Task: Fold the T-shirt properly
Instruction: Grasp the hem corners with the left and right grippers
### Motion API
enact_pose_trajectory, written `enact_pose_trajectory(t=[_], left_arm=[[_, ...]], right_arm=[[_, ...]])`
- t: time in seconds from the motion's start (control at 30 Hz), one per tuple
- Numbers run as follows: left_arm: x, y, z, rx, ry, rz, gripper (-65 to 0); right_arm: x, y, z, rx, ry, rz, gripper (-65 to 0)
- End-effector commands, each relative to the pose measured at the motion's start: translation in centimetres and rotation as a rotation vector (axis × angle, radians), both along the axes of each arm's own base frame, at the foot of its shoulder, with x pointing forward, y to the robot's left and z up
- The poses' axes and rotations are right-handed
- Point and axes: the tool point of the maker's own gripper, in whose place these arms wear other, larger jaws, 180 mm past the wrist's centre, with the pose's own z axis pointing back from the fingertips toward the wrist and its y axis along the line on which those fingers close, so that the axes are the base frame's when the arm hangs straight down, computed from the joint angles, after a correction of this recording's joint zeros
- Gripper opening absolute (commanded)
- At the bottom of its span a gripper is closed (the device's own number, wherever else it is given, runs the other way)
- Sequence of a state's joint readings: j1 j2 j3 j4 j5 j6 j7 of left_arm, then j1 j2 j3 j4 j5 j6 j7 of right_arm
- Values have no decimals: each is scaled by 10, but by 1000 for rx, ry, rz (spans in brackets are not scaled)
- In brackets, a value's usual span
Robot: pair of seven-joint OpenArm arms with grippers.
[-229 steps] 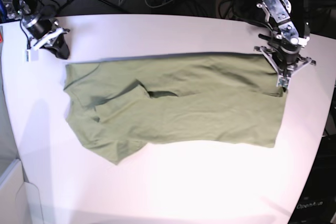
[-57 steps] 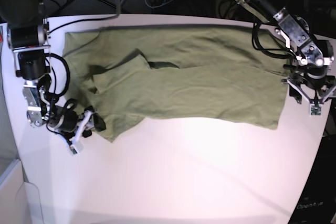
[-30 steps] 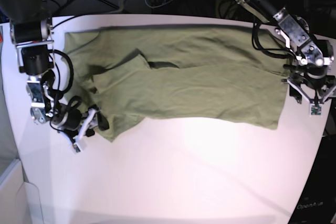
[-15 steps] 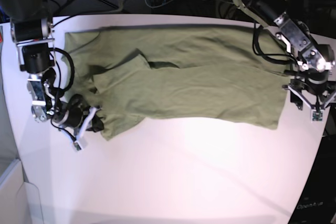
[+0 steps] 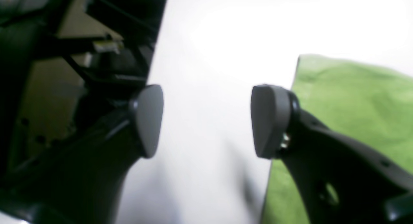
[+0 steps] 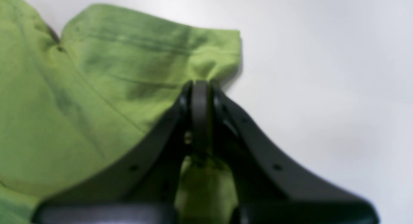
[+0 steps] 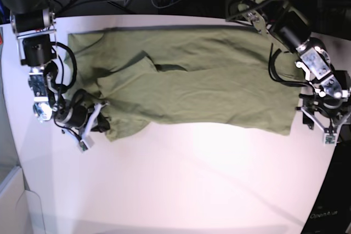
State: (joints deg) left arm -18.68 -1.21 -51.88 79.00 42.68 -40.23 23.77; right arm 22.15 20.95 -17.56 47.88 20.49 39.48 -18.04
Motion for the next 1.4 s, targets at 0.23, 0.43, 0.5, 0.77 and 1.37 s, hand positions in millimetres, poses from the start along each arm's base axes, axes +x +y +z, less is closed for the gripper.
enact_pose_trajectory(t=[0.23, 0.43, 0.5, 0.77, 1.37], left_arm=[[25, -22, -26, -118, 17, -46, -113], [40, -36, -33, -175, 21, -68, -113], [45, -41, -37, -195, 26, -77, -113], [54, -53, -48, -251, 48, -98, -111], [49, -70, -81, -361, 49, -135, -124]], right_arm=[[10, -6, 14, -13, -27, 5, -640], [10, -5, 13, -12, -24, 6, -640], [10, -5, 13, -12, -24, 6, -640], [9, -6, 12, -15, -20, 4, -640], [9, -7, 11, -16, -19, 3, -638]])
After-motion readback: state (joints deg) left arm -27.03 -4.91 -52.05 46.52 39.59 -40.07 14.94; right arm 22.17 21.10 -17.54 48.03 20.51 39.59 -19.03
